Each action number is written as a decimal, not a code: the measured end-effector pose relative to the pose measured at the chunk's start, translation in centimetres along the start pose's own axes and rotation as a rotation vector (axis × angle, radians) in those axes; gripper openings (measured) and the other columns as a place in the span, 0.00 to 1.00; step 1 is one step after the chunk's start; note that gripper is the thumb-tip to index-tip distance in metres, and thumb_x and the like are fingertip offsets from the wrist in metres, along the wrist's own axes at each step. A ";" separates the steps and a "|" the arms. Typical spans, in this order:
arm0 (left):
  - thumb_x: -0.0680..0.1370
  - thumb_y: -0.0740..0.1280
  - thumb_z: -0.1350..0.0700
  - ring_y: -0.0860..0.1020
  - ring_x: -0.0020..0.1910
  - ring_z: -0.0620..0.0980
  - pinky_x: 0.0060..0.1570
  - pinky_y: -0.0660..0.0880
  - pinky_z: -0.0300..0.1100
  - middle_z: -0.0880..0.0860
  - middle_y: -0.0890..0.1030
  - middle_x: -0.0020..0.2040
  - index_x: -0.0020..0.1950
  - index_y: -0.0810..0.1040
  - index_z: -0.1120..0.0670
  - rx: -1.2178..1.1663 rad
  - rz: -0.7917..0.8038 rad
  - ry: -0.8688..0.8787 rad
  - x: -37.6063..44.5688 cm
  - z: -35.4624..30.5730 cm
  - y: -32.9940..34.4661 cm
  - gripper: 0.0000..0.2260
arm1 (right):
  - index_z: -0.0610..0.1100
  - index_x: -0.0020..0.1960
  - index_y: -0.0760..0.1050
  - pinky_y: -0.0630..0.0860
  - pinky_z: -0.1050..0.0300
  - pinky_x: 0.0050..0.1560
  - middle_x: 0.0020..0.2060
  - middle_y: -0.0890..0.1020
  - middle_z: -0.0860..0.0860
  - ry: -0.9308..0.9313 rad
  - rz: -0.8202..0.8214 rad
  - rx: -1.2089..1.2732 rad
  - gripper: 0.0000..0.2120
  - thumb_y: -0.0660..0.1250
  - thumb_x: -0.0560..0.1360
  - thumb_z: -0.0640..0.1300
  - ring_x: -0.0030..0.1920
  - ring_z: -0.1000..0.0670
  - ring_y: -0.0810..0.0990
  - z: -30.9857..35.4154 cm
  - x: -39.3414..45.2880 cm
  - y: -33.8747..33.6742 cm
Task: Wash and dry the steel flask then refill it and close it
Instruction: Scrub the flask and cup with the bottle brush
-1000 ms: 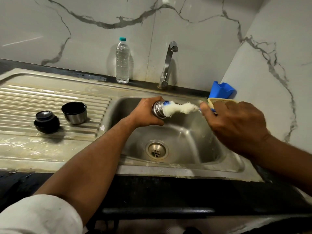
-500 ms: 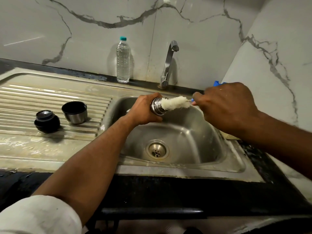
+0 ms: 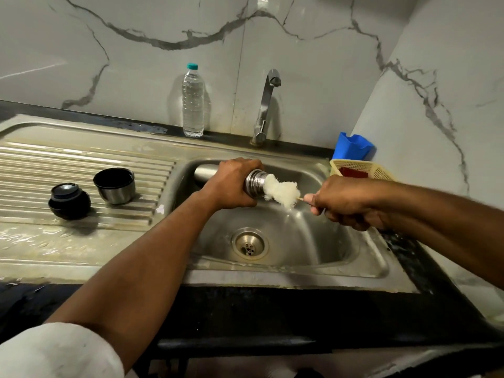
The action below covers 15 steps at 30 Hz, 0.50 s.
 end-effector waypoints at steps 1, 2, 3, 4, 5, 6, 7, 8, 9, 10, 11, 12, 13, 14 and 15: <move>0.61 0.78 0.45 0.80 0.50 0.50 0.56 0.78 0.58 0.46 0.82 0.51 0.60 0.78 0.48 -0.005 0.006 0.000 0.1 -0.1 0.1 0.28 | 0.45 0.43 0.76 0.64 0.61 0.25 0.30 0.76 0.50 -0.091 -0.086 -0.242 0.14 0.62 0.84 0.50 0.26 0.52 0.68 -0.1 -0.6 0.2; 0.62 0.80 0.46 0.81 0.50 0.49 0.55 0.79 0.57 0.46 0.82 0.51 0.60 0.78 0.48 -0.028 0.006 -0.006 0.1 -0.1 0.2 0.28 | 0.45 0.43 0.73 0.64 0.59 0.26 0.33 0.77 0.50 -0.247 -0.268 -0.571 0.12 0.59 0.84 0.46 0.29 0.50 0.71 -0.4 -1.0 0.6; 0.62 0.82 0.48 0.81 0.49 0.48 0.53 0.80 0.56 0.46 0.83 0.50 0.59 0.79 0.48 -0.064 0.007 -0.012 0.2 -0.2 0.3 0.28 | 0.46 0.44 0.71 0.61 0.57 0.27 0.35 0.77 0.49 -0.410 -0.457 -0.913 0.12 0.53 0.83 0.41 0.30 0.48 0.71 -0.5 -1.4 1.1; 0.62 0.83 0.50 0.82 0.48 0.46 0.52 0.82 0.53 0.45 0.83 0.50 0.59 0.79 0.48 -0.093 0.017 -0.009 0.2 -0.2 0.4 0.28 | 0.45 0.45 0.71 0.57 0.57 0.27 0.33 0.76 0.48 -0.520 -0.576 -1.193 0.18 0.45 0.82 0.36 0.29 0.47 0.70 -0.7 -1.8 1.6; 0.62 0.83 0.51 0.82 0.46 0.44 0.50 0.82 0.51 0.45 0.83 0.49 0.59 0.79 0.48 -0.107 0.034 0.001 0.3 -0.3 0.5 0.28 | 0.44 0.43 0.72 0.55 0.56 0.28 0.31 0.75 0.47 -0.602 -0.681 -1.367 0.23 0.40 0.81 0.32 0.27 0.46 0.69 -0.9 -2.1 1.8; 0.61 0.84 0.52 0.82 0.46 0.42 0.48 0.82 0.49 0.45 0.83 0.49 0.59 0.80 0.49 -0.117 0.050 0.010 0.3 -0.6 0.5 0.28 | 0.43 0.42 0.73 0.55 0.55 0.29 0.29 0.74 0.47 -0.651 -0.759 -1.424 0.24 0.40 0.82 0.31 0.25 0.47 0.69 -0.7 -2.2 2.0; 0.61 0.84 0.53 0.82 0.45 0.41 0.47 0.82 0.47 0.44 0.83 0.48 0.59 0.80 0.49 -0.130 0.059 0.017 0.4 -1.1 0.6 0.28 | 0.43 0.42 0.73 0.54 0.55 0.29 0.29 0.75 0.47 -0.652 -0.757 -1.428 0.20 0.46 0.83 0.33 0.25 0.47 0.70 -0.3 -2.1 2.2; 0.61 0.84 0.53 0.82 0.45 0.41 0.47 0.82 0.46 0.44 0.83 0.48 0.59 0.80 0.49 -0.141 0.061 0.027 0.5 -1.6 0.7 0.28 | 0.43 0.45 0.74 0.55 0.55 0.29 0.31 0.76 0.47 -0.633 -0.681 -1.350 0.13 0.53 0.83 0.37 0.28 0.47 0.72 0.2 -1.6 2.4; 0.61 0.84 0.52 0.81 0.45 0.41 0.48 0.81 0.44 0.44 0.83 0.49 0.59 0.80 0.48 -0.140 0.062 0.042 0.6 -2.0 0.9 0.28 | 0.45 0.50 0.75 0.57 0.55 0.30 0.36 0.78 0.47 -0.572 -0.554 -1.208 0.07 0.59 0.82 0.41 0.32 0.47 0.73 0.7 -1.0 2.7; 0.61 0.84 0.52 0.81 0.46 0.41 0.49 0.81 0.44 0.43 0.82 0.49 0.59 0.79 0.47 -0.126 0.066 0.056 0.7 -2.3 1.0 0.28 | 0.46 0.53 0.76 0.61 0.55 0.32 0.39 0.78 0.48 -0.450 -0.462 -0.974 0.05 0.62 0.81 0.45 0.35 0.47 0.74 1.3 -0.3 3.2; 0.62 0.83 0.51 0.81 0.47 0.42 0.50 0.81 0.45 0.43 0.82 0.50 0.59 0.79 0.46 -0.110 0.072 0.067 0.7 -2.3 1.0 0.28 | 0.46 0.54 0.77 0.65 0.55 0.33 0.39 0.78 0.50 -0.315 -0.384 -0.743 0.07 0.64 0.80 0.48 0.36 0.48 0.74 1.8 0.5 3.6; 0.62 0.83 0.51 0.80 0.47 0.43 0.50 0.81 0.47 0.43 0.82 0.50 0.59 0.78 0.46 -0.100 0.075 0.069 0.7 -2.2 1.0 0.28 | 0.45 0.52 0.79 0.67 0.56 0.33 0.36 0.77 0.50 -0.207 -0.270 -0.507 0.09 0.66 0.81 0.50 0.34 0.50 0.74 2.0 1.6 3.7; 0.62 0.83 0.50 0.80 0.48 0.44 0.51 0.81 0.50 0.43 0.82 0.50 0.59 0.78 0.46 -0.091 0.062 0.072 0.6 -2.0 0.8 0.28 | 0.43 0.50 0.81 0.67 0.58 0.31 0.33 0.76 0.50 -0.120 -0.167 -0.191 0.12 0.65 0.82 0.51 0.29 0.51 0.73 2.2 2.2 3.5; 0.62 0.82 0.50 0.80 0.48 0.46 0.52 0.80 0.52 0.44 0.82 0.50 0.59 0.78 0.46 -0.080 0.037 0.078 0.6 -1.7 0.6 0.28 | 0.42 0.48 0.82 0.65 0.61 0.28 0.29 0.74 0.51 -0.065 -0.117 0.085 0.15 0.64 0.83 0.52 0.25 0.53 0.69 1.9 2.7 3.1; 0.62 0.82 0.50 0.80 0.49 0.47 0.53 0.79 0.53 0.45 0.82 0.51 0.59 0.78 0.46 -0.069 0.014 0.079 0.5 -1.4 0.5 0.28 | 0.42 0.47 0.82 0.63 0.62 0.26 0.27 0.72 0.51 -0.018 -0.073 0.225 0.17 0.62 0.84 0.52 0.23 0.53 0.66 1.6 2.7 2.9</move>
Point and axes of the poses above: each hand's wrist, its own x-axis towards the middle knuckle, its own y-axis out of the palm, z = x × y, the point moved 1 cm from there along x, towards the middle knuckle
